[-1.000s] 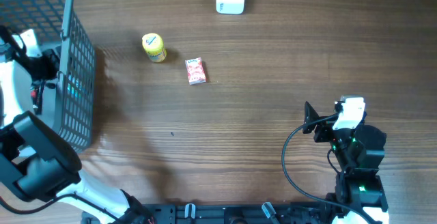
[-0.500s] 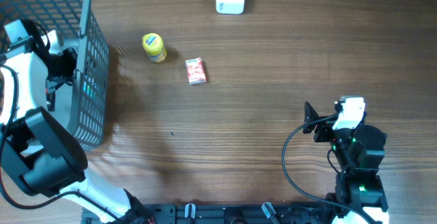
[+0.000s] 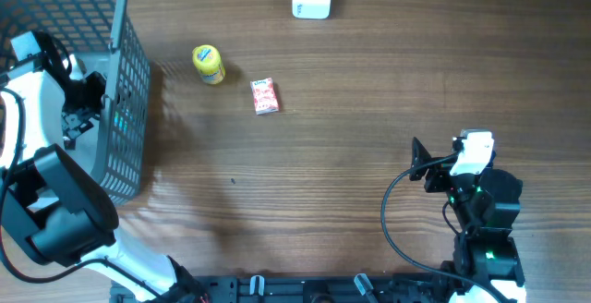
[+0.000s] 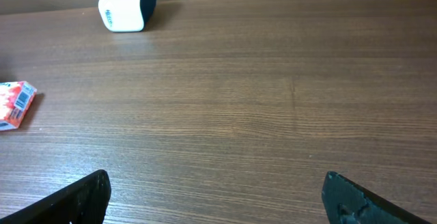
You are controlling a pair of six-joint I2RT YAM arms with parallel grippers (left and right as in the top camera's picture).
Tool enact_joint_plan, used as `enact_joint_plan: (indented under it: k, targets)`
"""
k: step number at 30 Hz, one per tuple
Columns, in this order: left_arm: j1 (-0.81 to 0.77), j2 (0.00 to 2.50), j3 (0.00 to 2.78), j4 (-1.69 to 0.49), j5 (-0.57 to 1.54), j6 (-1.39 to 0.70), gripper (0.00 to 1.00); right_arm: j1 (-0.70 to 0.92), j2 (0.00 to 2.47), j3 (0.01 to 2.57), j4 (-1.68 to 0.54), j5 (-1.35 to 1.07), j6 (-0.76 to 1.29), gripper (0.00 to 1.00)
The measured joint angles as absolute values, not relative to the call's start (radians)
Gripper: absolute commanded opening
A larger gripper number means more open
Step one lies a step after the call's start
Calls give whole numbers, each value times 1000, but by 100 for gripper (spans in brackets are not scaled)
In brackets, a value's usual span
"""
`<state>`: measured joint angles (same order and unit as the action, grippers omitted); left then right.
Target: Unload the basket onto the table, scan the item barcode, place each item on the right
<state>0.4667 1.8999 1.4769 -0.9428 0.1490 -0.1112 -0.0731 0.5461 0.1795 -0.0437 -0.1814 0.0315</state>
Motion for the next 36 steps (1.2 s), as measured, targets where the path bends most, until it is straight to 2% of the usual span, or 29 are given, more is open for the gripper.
enact_joint_plan:
  k: [14,19,21,23,27,29,30,32,36]
  targets:
    - [466,2018,1479,-875,192,-115,98,-73,546,179,-41,-181,32,100]
    - [464,2024,1479,-862,204,-116,65,-73,546,179,-40,-181,32,100]
    - [463,2024,1479,-862,209,-121,62,-73,546,179,-40,-181,32,100]
    - [463,2028,1479,-862,208,-118,46,-73,546,179,-40,-181,32,100]
    - [463,2029,1479,-863,212,-118,43,-73,546,179,-40,-181,32,100]
    - [463,2029,1479,-863,212,-118,33,-73,546,179,-40,-181,32,100]
    - [463,2029,1479,-863,212,-117,32,-73,546,179,-40,-181,32,100]
    - [463,2029,1479,-863,212,-118,37,-73,546,179,-40,-181,32,100]
    - [463,2029,1479,-857,212,-118,35,-73,546,179,-40,-181,32,100]
